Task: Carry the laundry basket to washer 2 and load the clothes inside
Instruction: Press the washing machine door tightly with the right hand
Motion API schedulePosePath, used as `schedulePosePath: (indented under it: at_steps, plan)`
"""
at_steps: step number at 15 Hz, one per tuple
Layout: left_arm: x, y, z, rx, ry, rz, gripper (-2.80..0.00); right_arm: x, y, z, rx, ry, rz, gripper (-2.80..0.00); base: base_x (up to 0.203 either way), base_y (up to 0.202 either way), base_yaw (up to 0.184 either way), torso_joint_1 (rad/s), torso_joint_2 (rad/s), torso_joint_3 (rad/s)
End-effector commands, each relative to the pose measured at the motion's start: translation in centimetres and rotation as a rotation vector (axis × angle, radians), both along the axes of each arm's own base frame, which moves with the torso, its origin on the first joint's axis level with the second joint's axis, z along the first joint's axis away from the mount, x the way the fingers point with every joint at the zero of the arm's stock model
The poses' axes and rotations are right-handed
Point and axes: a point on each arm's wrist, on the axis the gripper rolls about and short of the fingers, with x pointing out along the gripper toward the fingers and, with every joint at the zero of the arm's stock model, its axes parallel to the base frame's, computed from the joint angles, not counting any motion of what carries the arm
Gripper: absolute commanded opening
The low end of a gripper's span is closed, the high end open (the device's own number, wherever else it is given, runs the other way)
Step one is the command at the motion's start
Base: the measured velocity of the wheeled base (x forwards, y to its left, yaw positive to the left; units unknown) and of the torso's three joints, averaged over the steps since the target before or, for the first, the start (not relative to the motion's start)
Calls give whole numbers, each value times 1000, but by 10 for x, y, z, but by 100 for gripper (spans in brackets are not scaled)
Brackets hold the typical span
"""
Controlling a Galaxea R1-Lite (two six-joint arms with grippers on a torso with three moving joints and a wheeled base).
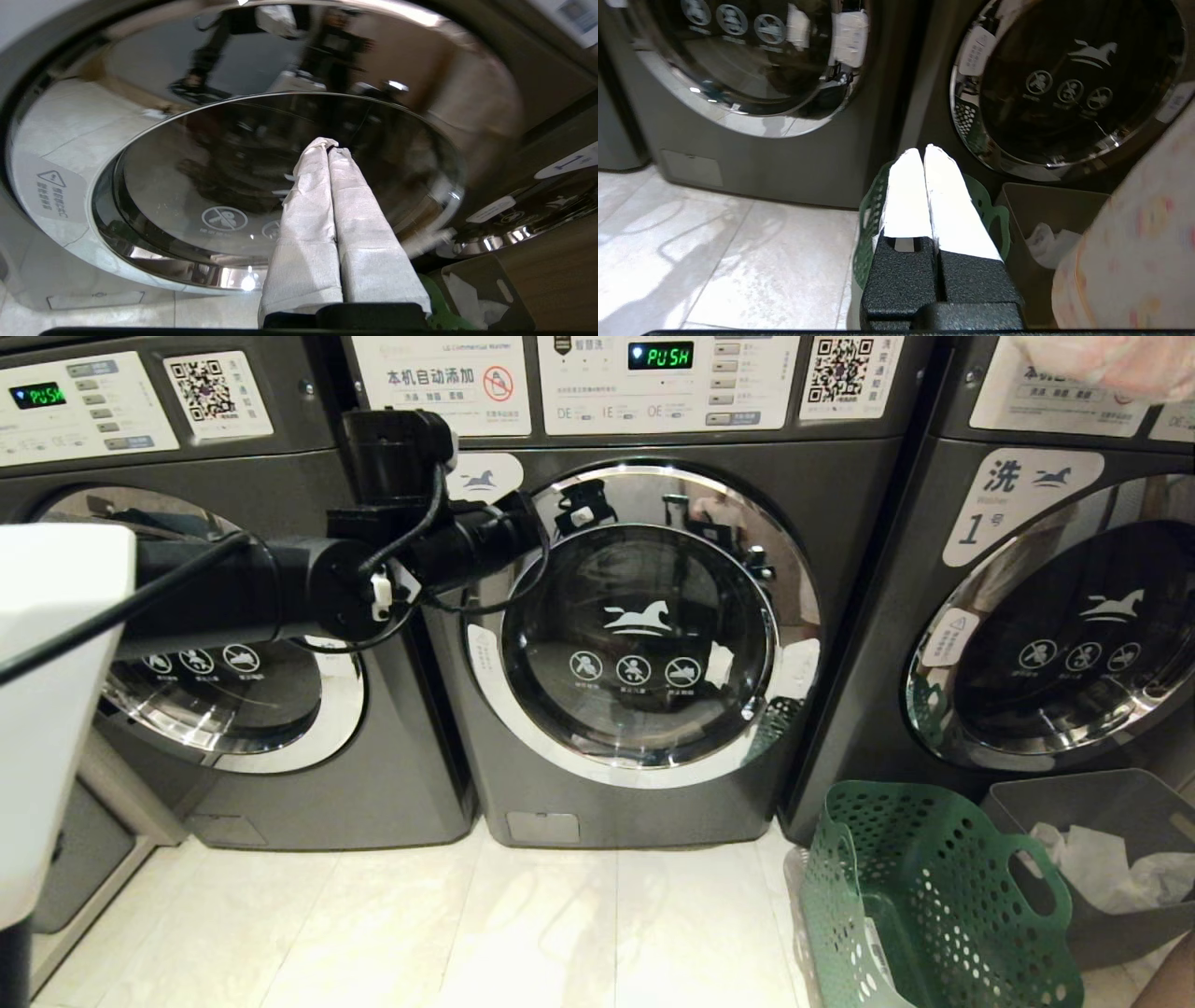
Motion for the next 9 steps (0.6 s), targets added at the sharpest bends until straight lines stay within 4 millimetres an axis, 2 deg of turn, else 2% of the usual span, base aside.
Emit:
schedulePosePath:
  at_steps: [1,3,5,7,9]
  plan:
    - [-15,8,22,-19,-39,30,-280,20,0,37,10,102,25,-280,0,0,0,0,0,0]
    - [-16,8,23,-21,-42,49,-280,56,2,63,33,227,82,-280,0,0,0,0,0,0]
    - [-22,3,27,-28,-52,54,-280,110,3,77,51,348,165,-280,0,0,0,0,0,0]
    - [-27,2,33,-37,-67,68,-280,170,8,76,58,413,234,-280,0,0,0,0,0,0]
    - [-31,5,39,-46,-81,71,-280,228,19,62,47,438,273,-280,0,0,0,0,0,0]
